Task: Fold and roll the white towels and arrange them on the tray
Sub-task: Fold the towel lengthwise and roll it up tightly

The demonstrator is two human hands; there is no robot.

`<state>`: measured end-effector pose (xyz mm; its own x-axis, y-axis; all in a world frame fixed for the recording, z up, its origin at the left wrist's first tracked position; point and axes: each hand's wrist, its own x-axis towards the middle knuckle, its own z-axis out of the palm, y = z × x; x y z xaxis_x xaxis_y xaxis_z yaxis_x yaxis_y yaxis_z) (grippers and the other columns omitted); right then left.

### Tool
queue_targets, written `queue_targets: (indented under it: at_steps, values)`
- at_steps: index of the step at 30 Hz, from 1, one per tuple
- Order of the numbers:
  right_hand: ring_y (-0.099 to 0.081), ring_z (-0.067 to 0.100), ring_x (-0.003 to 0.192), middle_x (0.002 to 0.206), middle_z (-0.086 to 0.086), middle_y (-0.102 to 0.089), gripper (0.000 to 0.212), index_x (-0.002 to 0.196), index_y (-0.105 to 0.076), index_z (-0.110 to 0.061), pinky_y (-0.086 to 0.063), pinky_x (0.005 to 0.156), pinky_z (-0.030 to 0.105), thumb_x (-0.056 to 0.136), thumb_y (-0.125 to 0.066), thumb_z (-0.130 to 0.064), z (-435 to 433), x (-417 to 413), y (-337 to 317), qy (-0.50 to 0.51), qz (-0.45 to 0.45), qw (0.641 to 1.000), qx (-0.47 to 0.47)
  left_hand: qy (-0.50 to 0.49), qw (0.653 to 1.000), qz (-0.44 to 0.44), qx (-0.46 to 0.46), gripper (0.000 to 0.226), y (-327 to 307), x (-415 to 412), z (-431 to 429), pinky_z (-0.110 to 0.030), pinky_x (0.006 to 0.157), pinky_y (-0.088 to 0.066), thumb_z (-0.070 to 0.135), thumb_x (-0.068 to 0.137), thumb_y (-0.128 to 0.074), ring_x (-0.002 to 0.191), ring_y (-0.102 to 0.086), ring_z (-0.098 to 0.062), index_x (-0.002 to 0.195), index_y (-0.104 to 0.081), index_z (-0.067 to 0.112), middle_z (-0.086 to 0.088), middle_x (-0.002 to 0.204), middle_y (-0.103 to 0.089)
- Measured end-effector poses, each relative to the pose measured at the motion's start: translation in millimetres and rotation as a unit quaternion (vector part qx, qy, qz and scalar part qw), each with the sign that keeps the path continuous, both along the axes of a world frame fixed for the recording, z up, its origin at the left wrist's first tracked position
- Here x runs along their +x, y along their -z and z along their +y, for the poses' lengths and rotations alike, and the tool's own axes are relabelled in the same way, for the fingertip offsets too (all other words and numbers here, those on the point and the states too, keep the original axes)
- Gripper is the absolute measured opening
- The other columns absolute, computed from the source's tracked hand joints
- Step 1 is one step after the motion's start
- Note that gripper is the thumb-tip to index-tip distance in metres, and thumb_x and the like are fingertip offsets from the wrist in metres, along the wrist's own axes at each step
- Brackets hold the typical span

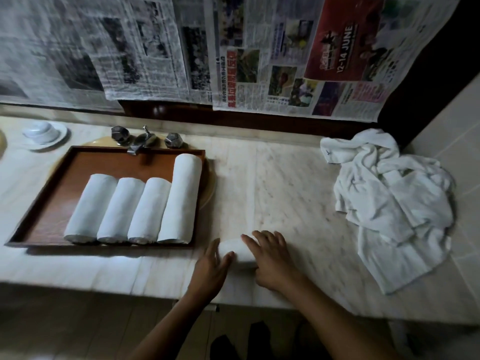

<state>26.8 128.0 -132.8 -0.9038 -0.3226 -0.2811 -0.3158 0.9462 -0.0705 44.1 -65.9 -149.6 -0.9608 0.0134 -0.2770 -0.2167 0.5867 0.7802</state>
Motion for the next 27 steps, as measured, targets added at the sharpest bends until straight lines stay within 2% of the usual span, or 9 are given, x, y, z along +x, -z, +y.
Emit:
queue_targets:
  at_steps: [3,6,8,10,13,16,19,23,27]
  values:
    - [-0.036,0.031,0.138,0.153,0.006,-0.036,0.099,0.159,-0.019,-0.029,-0.023,0.118,0.048,0.076,-0.072,-0.025,-3.1,-21.0,-3.9,-0.025,-0.026,0.999,0.022,-0.039,0.999,-0.009,0.004,0.064,4.1,0.3,-4.0,-0.028,0.089,-0.046,0.053,0.097,-0.060,0.112,-0.063,-0.020,0.151,-0.045,0.023,-0.009,0.141,-0.058]
    - [-0.045,0.031,0.128,0.141,0.006,-0.045,0.091,0.154,-0.027,-0.030,-0.034,0.108,0.048,0.076,-0.074,-0.025,-3.5,-42.2,-4.6,-0.038,-0.057,0.997,0.033,-0.080,0.996,-0.044,0.017,0.064,10.9,-1.3,-4.2,-0.034,0.086,-0.054,0.064,0.093,-0.058,0.103,-0.068,-0.022,0.146,-0.047,0.029,-0.012,0.126,-0.067]
    - [-0.049,0.031,0.125,0.136,0.007,-0.049,0.085,0.151,-0.031,-0.031,-0.037,0.104,0.047,0.077,-0.073,-0.026,-2.9,-55.1,-5.6,-0.050,-0.073,0.995,0.041,-0.112,0.982,-0.115,0.095,0.064,9.9,-1.0,-1.0,-0.036,0.075,-0.060,0.068,0.091,-0.058,0.089,-0.073,-0.023,0.142,-0.044,0.031,-0.014,0.117,-0.070]
    - [-0.054,0.032,0.120,0.130,0.007,-0.053,0.078,0.147,-0.034,-0.031,-0.041,0.101,0.046,0.079,-0.072,-0.027,-1.9,-63.1,-8.1,-0.049,-0.087,0.994,0.037,-0.144,0.953,-0.167,0.208,0.074,9.0,-1.3,4.0,-0.036,0.067,-0.063,0.072,0.084,-0.063,0.085,-0.074,-0.027,0.140,-0.045,0.028,-0.017,0.115,-0.069]
    - [-0.059,0.033,0.115,0.126,0.007,-0.057,0.072,0.142,-0.037,-0.030,-0.045,0.096,0.044,0.079,-0.072,-0.030,-0.4,-67.2,-13.2,-0.060,-0.097,0.993,0.016,-0.201,0.909,-0.172,0.321,0.073,5.1,-3.4,11.2,-0.043,0.074,-0.064,0.064,0.083,-0.072,0.092,-0.075,-0.032,0.141,-0.048,0.027,-0.017,0.119,-0.067]
    - [-0.059,0.033,0.117,0.129,0.007,-0.058,0.068,0.143,-0.037,-0.030,-0.046,0.098,0.044,0.083,-0.070,-0.031,0.5,-55.4,-19.4,-0.060,-0.095,0.994,-0.010,-0.234,0.871,-0.185,0.390,0.069,-4.0,-0.9,18.5,-0.042,0.085,-0.062,0.061,0.082,-0.077,0.108,-0.070,-0.031,0.137,-0.052,0.028,-0.012,0.127,-0.064]
    - [-0.056,0.031,0.121,0.134,0.004,-0.055,0.074,0.148,-0.031,-0.031,-0.045,0.101,0.045,0.084,-0.070,-0.031,-0.4,-35.4,-23.6,-0.084,-0.050,0.995,-0.021,-0.258,0.862,-0.138,0.413,0.051,-18.1,-0.1,21.3,-0.040,0.082,-0.063,0.052,0.083,-0.079,0.114,-0.066,-0.025,0.124,-0.061,0.028,-0.006,0.127,-0.064]
    - [-0.050,0.022,0.126,0.144,-0.003,-0.049,0.086,0.153,-0.022,-0.035,-0.041,0.107,0.040,0.084,-0.073,-0.046,0.5,-19.1,-33.4,-0.097,0.037,0.991,-0.081,-0.278,0.883,-0.048,0.375,0.048,-37.2,-0.2,15.5,-0.050,0.082,-0.063,0.049,0.075,-0.085,0.107,-0.069,-0.027,0.111,-0.066,0.024,-0.008,0.116,-0.069]
    - [-0.040,0.009,0.133,0.149,-0.016,-0.041,0.095,0.152,-0.031,-0.041,-0.036,0.111,0.036,0.073,-0.066,-0.079,-5.4,-13.6,-56.6,-0.054,0.035,0.965,-0.255,-0.255,0.901,0.039,0.350,0.032,-63.7,8.2,-9.1,-0.049,0.079,-0.061,0.038,0.076,-0.082,0.098,-0.071,-0.027,0.098,-0.067,0.022,-0.007,0.100,-0.072]
